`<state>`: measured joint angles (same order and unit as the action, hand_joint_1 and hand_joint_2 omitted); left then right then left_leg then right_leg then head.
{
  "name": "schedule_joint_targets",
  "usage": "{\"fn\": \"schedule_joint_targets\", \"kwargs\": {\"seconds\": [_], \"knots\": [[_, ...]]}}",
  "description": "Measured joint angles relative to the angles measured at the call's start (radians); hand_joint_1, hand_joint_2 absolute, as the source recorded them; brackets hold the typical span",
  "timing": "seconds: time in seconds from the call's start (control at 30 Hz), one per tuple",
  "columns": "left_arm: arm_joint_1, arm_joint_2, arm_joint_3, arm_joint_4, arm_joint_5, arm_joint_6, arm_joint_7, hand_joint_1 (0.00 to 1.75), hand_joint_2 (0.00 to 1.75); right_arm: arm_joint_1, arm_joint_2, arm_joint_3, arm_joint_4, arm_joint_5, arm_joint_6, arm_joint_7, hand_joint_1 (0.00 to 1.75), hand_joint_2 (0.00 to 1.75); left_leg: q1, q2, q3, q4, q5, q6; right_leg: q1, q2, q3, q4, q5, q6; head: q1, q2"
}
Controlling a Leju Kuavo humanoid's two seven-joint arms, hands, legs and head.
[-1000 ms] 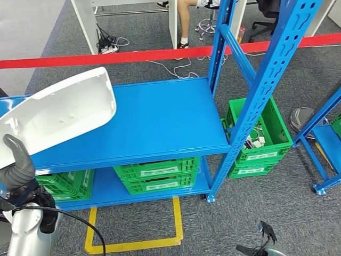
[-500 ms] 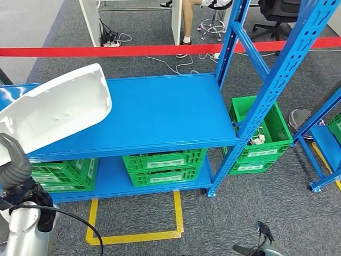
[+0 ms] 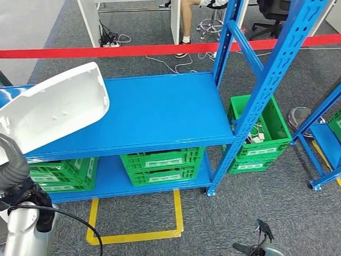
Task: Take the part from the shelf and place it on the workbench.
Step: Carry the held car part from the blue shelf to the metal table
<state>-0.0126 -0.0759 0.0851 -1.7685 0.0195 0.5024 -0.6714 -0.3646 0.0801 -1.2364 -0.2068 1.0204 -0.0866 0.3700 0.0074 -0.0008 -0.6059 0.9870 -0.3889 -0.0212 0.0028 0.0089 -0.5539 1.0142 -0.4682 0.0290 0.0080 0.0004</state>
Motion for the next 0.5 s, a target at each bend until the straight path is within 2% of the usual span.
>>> {"fn": "schedule_joint_targets", "kwargs": {"seconds": [0.07, 0.13, 0.2, 0.23, 0.27, 0.3, 0.33, 0.37, 0.4, 0.47, 0.5], "knots": [[0.0, 0.0, 0.0, 0.0, 0.0, 0.0, 0.0, 1.75, 1.75, 0.0, 0.0, 0.0, 0.0, 0.0, 0.0, 0.0, 0.0, 1.75, 0.001, 0.0, 0.0, -0.001, 0.001, -0.001, 0.001, 0.0, -0.001, 0.0, 0.001, -0.001, 0.0, 0.0], [0.001, 0.0, 0.001, -0.001, 0.0, 0.0, 0.0, 1.75, 1.75, 0.001, 0.0, 0.0, 0.0, 0.0, 0.0, 0.001, 0.0, 1.75, 0.001, 0.0, -0.002, -0.001, 0.001, -0.007, 0.0, -0.001, -0.002, -0.005, 0.008, -0.009, 0.0, 0.0], [0.0, 0.002, 0.003, -0.004, 0.0, 0.0, 0.0, 1.75, 1.75, 0.0, 0.0, 0.0, 0.0, 0.0, 0.0, 0.001, 0.0, 1.75, 0.002, -0.001, -0.028, 0.055, -0.049, -0.017, -0.005, -0.003, -0.01, -0.014, 0.024, -0.023, -0.003, 0.0], [0.0, 0.002, 0.004, -0.005, 0.0, 0.0, 0.0, 1.75, 1.75, -0.001, 0.0, 0.0, 0.0, 0.0, 0.0, 0.001, 0.0, 1.75, 0.002, -0.001, -0.055, 0.124, -0.094, -0.022, -0.007, -0.004, -0.018, -0.018, 0.033, -0.028, -0.005, 0.0], [-0.001, 0.003, 0.006, -0.006, 0.0, 0.002, 0.0, 1.75, 1.75, -0.001, 0.0, 0.0, 0.0, -0.001, 0.005, -0.005, 0.0, 1.75, 0.003, -0.001, -0.047, 0.145, -0.11, -0.026, -0.01, -0.004, -0.032, -0.016, 0.043, -0.027, -0.007, 0.0], [-0.002, 0.005, 0.009, -0.007, 0.0, 0.007, -0.004, 1.75, 1.75, -0.001, 0.0, 0.0, 0.0, -0.004, 0.012, -0.022, 0.0, 1.75, 0.005, -0.001, -0.025, 0.124, -0.103, -0.017, -0.01, -0.003, -0.052, -0.009, 0.051, -0.014, -0.008, 0.0], [-0.004, 0.006, 0.013, -0.01, 0.0, 0.012, -0.007, 1.75, 1.75, -0.001, 0.0, 0.0, 0.0, -0.007, 0.017, -0.041, 0.0, 1.75, 0.007, -0.002, 0.0, 0.092, -0.088, -0.005, -0.011, -0.003, -0.074, 0.01, 0.046, 0.0, -0.007, 0.0], [-0.005, 0.007, 0.016, -0.014, 0.0, 0.017, -0.01, 1.75, 1.75, -0.002, 0.0, 0.0, 0.0, -0.011, 0.02, -0.062, 0.0, 1.75, 0.008, -0.002, 0.036, 0.025, -0.056, 0.009, -0.012, -0.003, -0.098, 0.048, 0.027, 0.015, -0.005, 0.0], [-0.006, 0.008, 0.018, -0.017, 0.0, 0.021, -0.013, 1.75, 1.75, -0.003, -0.001, 0.001, 0.0, -0.013, 0.018, -0.078, 0.0, 1.75, 0.008, -0.003, 0.037, 0.004, -0.047, 0.024, -0.011, -0.003, -0.124, 0.104, -0.008, 0.027, -0.004, 0.0], [-0.002, 0.008, 0.019, -0.021, 0.0, 0.023, -0.013, 1.75, 1.75, -0.004, -0.001, 0.003, 0.0, -0.012, 0.007, -0.087, 0.0, 1.75, 0.005, -0.003, 0.024, 0.005, -0.038, 0.029, -0.011, -0.004, -0.165, 0.24, -0.083, 0.031, -0.002, 0.0], [0.001, 0.008, 0.02, -0.022, 0.0, 0.025, -0.013, 1.75, 1.75, -0.004, -0.001, 0.003, 0.0, -0.012, 0.003, -0.089, 0.0, 1.75, 0.003, -0.003, 0.018, 0.006, -0.033, 0.03, -0.011, -0.004, -0.173, 0.282, -0.101, 0.03, -0.002, 0.0]]}}
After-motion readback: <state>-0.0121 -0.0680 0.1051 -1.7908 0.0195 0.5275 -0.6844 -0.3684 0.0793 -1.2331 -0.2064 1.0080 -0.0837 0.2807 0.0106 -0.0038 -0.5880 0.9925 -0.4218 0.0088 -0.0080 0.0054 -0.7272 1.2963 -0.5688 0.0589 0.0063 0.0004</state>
